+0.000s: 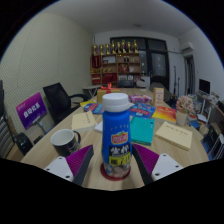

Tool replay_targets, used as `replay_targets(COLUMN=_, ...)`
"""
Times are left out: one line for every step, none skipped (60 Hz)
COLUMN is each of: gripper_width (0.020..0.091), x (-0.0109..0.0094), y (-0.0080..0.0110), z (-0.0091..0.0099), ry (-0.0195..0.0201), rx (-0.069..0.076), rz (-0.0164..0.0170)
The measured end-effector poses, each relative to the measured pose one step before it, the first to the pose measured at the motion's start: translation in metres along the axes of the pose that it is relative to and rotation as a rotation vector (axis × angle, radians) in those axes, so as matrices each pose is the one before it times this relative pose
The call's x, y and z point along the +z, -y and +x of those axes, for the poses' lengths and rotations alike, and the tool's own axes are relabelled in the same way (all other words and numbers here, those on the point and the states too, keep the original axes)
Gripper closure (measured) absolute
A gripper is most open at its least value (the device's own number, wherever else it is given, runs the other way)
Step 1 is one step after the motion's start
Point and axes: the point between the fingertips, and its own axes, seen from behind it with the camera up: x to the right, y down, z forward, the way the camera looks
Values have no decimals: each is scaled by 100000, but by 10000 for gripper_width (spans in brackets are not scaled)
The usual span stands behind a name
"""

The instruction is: Pour water

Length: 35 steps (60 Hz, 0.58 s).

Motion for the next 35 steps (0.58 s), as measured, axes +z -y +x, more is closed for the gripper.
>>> replay_targets(gripper_width=261, x=-603, y=-411, z=131, ry=-356, rx=-214, rz=-898)
replay_targets(gripper_width=259, x=-497, y=-196, z=-64, ry=-545, rx=-417, rz=-557)
replay_targets(gripper_width=263, x=-597, y=-35, z=-54, ry=-589, rx=-449, rz=-169)
replay_targets(gripper_width=264, x=-663, y=-21, z=-59, ry=-654, rx=-425, rz=-73)
replay_targets(gripper_width=266, x=-697, y=-29, z=-65, ry=-726, rx=-401, rz=-224)
replay_targets(gripper_width=267, x=-737, y=-31, z=-50, ry=-813, rx=-357, rz=-324)
replay_targets(gripper_width=267, x=-623, y=273, z=-226, ry=-1059, rx=-380, rz=-554)
replay_targets(gripper_width=270, x=-861, y=-65, z=-73, ry=-940, rx=-92, rz=-345)
replay_targets(gripper_width=267, x=-1098, y=-168, z=-40, ry=-964, rx=34, rz=-392)
replay_targets(gripper_width=268, x=-915, y=-78, z=-121, ry=-961, rx=62, rz=-548)
replay_targets(gripper_width=268, x=-916, y=-71, z=-150, ry=-833, rx=69, rz=-598)
replay_targets(gripper_width=267, x=-977, y=-62, z=-233, ry=-668, rx=70, rz=-570)
replay_targets(gripper_width=266, x=-991, y=-23, z=-307, ry=-515, rx=88, rz=-398)
replay_targets(gripper_width=273, x=-1014, y=36, z=-389, ry=-409, rx=120, rz=-171)
replay_targets(gripper_width=270, x=-1023, y=74, z=-428, ry=-384, rx=86, rz=-66)
replay_targets(gripper_width=267, x=-877, y=177, z=-476, ry=-517, rx=22, rz=-212)
replay_targets(gripper_width=271, x=-1271, y=166, z=-481, ry=-651, rx=24, rz=-147)
replay_targets(gripper_width=270, x=-1080, y=74, z=-334, ry=-900, rx=22, rz=-39)
replay_targets(gripper_width=270, x=-1081, y=85, z=-329, ry=-1037, rx=26, rz=47)
replay_targets(gripper_width=271, x=-1093, y=67, z=-312, ry=-1024, rx=31, rz=-52)
replay_targets(gripper_width=274, x=-1094, y=58, z=-289, ry=-985, rx=179, rz=-167)
replay_targets(gripper_width=274, x=-1076, y=45, z=-341, ry=-811, rx=322, rz=-181)
replay_targets(gripper_width=278, x=-1068, y=54, z=-379, ry=-662, rx=518, rz=-171)
replay_targets(gripper_width=275, x=-359, y=67, z=-315, ry=-558, rx=636, rz=-169)
replay_targets(gripper_width=276, x=-1617, y=-134, z=-584, ry=-408, rx=831, rz=-417)
replay_targets(gripper_width=279, x=-1062, y=-73, z=-458, ry=-377, rx=720, rz=-422)
replay_targets(gripper_width=279, x=-1087, y=-63, z=-425, ry=-345, rx=763, rz=-369)
replay_targets(gripper_width=281, x=-1050, y=-32, z=-420, ry=-308, rx=758, rz=-339)
replay_targets(gripper_width=281, x=-531, y=56, z=-338, ry=-317, rx=574, rz=-189)
replay_targets(gripper_width=283, x=-989, y=-25, z=-402, ry=-401, rx=576, rz=-149)
replay_targets(gripper_width=285, x=-926, y=20, z=-346, ry=-508, rx=515, rz=-23)
replay_targets(gripper_width=282, x=-905, y=65, z=-260, ry=-546, rx=427, rz=22)
replay_targets(gripper_width=283, x=-1046, y=5, z=-288, ry=-624, rx=413, rz=15)
replay_targets(gripper_width=283, x=-851, y=18, z=-204, ry=-417, rx=328, rz=42)
replay_targets(gripper_width=286, x=-820, y=27, z=-173, ry=-219, rx=287, rz=-9)
